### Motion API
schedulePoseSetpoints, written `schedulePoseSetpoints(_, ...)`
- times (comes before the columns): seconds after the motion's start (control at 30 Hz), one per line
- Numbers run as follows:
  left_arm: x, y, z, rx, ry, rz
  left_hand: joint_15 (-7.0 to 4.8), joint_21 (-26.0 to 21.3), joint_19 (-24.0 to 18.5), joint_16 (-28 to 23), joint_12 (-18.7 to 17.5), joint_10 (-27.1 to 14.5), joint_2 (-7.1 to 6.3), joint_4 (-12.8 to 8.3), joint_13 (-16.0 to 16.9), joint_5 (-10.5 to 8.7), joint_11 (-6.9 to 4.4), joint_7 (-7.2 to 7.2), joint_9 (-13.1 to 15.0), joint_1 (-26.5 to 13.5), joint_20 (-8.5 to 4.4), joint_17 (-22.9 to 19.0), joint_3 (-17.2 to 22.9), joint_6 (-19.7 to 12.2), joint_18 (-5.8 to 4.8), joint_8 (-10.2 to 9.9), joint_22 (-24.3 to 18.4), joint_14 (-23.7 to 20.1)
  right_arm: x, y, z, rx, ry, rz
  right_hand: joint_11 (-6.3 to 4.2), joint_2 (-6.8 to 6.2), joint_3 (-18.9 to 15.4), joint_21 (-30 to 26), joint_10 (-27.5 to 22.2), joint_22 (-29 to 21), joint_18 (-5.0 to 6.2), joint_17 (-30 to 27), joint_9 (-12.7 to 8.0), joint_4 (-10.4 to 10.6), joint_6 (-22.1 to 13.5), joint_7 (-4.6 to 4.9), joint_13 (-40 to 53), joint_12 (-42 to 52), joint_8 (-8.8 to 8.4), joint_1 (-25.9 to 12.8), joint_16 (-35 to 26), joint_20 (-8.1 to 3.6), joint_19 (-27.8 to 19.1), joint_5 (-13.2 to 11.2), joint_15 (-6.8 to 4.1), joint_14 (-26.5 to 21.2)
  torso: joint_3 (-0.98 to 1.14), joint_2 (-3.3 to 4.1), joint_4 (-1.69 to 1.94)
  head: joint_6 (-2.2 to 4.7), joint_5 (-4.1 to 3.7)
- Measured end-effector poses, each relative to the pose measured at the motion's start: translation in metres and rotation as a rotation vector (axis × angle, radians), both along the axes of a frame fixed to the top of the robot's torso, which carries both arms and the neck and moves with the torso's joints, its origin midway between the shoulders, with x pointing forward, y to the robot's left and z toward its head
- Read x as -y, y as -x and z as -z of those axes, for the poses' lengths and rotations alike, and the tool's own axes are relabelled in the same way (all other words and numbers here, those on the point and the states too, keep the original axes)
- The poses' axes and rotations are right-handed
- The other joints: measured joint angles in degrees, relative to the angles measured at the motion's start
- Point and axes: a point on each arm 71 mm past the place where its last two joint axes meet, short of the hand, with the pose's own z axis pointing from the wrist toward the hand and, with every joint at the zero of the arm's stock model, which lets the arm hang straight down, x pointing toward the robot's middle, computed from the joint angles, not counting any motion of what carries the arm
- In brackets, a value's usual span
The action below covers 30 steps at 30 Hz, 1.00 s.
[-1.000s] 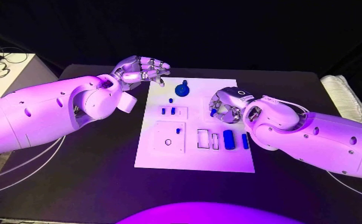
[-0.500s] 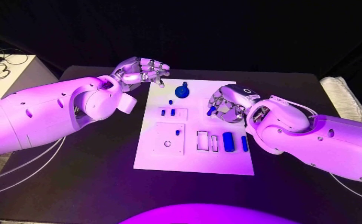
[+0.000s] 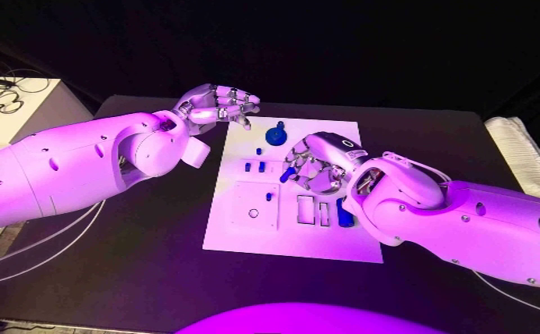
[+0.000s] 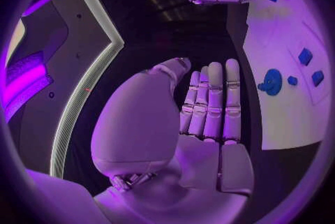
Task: Assemble the parts on the task board
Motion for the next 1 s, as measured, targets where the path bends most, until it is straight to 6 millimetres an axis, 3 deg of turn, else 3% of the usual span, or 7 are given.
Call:
schedulePoseSetpoints(0.27, 0.003, 0.0, 0.0, -0.001, 0.002, 0.006, 0.0, 0.0, 0.0, 0.0, 0.0, 0.0, 0.0, 0.0, 0.0, 0.0, 0.0, 0.0, 0.0, 0.0, 0.0, 0.0, 0.0, 0.0, 0.0, 0.0, -0.01, 0.0, -0.034, 0.017, 0.014, -0.042, -0.029, -0.08, 0.03, -0.16, 0.16, 0.0, 0.03, -0.01, 0.0, -0.13, 0.0, -0.16, -0.07, 0.08, -0.01, -0.01, -0.01, -0.15, 0.0, 0.0, 0.0, 0.0, 0.0, 0.0, 0.0, 0.04, 0.09, -0.3, 0.65)
schedulePoseSetpoints(0.5, 0.004, 0.0, 0.001, -0.002, 0.003, 0.007, 0.0, 0.0, 0.0, 0.0, 0.0, 0.0, 0.0, 0.0, 0.01, 0.0, 0.0, 0.0, 0.0, 0.0, 0.0, -0.01, 0.0, 0.0, 0.0, 0.0, -0.01, 0.0, -0.05, 0.026, 0.027, -0.065, -0.035, -0.117, 0.04, -0.16, 0.32, 0.0, 0.03, -0.01, 0.01, -0.13, 0.01, -0.33, -0.08, 0.1, 0.0, -0.03, -0.06, -0.15, 0.0, 0.01, 0.0, -0.03, 0.0, 0.0, -0.02, 0.14, 0.1, -0.81, 1.44)
schedulePoseSetpoints(1.0, 0.004, 0.0, 0.002, -0.004, 0.004, 0.008, 0.0, 0.0, 0.0, 0.0, 0.0, 0.0, 0.0, 0.0, 0.01, 0.0, 0.0, 0.0, 0.01, 0.0, 0.0, 0.04, 0.0, 0.0, 0.0, 0.0, -0.02, 0.0, -0.06, 0.027, 0.043, -0.059, 0.027, -0.146, 0.11, -0.22, 0.55, 0.0, 0.08, -0.02, 0.02, -0.14, 0.41, -0.56, -0.31, 0.29, 0.04, -0.58, -0.34, -0.54, 0.0, 0.01, 0.0, -0.07, 0.0, 0.0, 0.0, 0.11, -0.01, -1.43, 1.9)
